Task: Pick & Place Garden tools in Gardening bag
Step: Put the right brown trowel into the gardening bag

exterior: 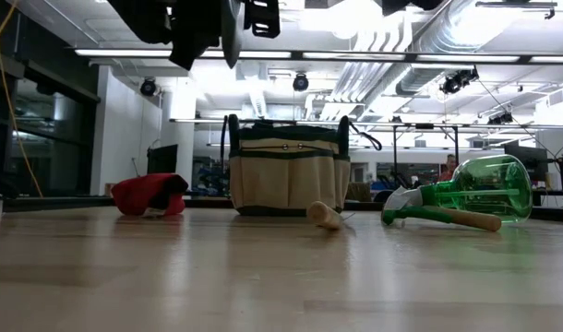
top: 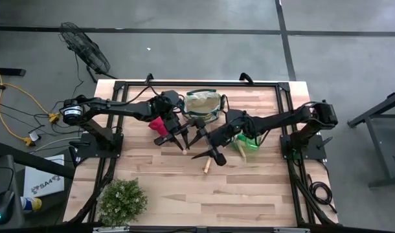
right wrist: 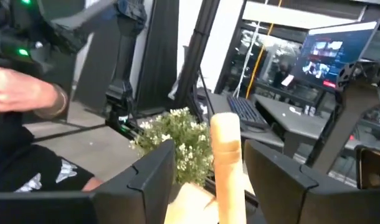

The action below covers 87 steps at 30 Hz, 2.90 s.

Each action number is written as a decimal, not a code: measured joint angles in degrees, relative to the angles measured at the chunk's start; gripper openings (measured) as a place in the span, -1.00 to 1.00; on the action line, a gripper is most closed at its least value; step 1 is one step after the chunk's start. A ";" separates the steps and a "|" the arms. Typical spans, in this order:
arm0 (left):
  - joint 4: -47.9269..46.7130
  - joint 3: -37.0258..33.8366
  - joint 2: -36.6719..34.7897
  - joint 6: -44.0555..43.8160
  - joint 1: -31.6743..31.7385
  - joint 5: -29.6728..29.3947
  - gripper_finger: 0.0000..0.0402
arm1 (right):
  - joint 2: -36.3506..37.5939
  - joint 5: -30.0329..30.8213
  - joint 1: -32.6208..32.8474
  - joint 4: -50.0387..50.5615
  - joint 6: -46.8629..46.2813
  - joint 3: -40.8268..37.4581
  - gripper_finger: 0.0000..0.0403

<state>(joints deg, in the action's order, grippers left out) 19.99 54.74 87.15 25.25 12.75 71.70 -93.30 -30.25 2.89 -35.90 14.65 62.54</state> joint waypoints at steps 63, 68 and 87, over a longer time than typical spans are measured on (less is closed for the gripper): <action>-2.19 0.00 0.02 0.13 -0.07 -15.42 -0.55 | 3.39 20.40 3.24 11.11 -7.57 0.02 -0.71; -2.21 0.00 0.02 0.06 -0.04 -17.12 -0.30 | 3.45 23.35 3.36 11.92 -9.77 0.02 -0.72; -14.28 -0.11 -4.65 0.99 0.03 -37.78 -0.24 | 7.04 52.08 4.34 19.00 -14.37 0.04 -0.72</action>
<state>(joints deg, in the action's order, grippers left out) 5.70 54.63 82.50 26.24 12.78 33.92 -86.26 21.83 7.23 -16.90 0.28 62.59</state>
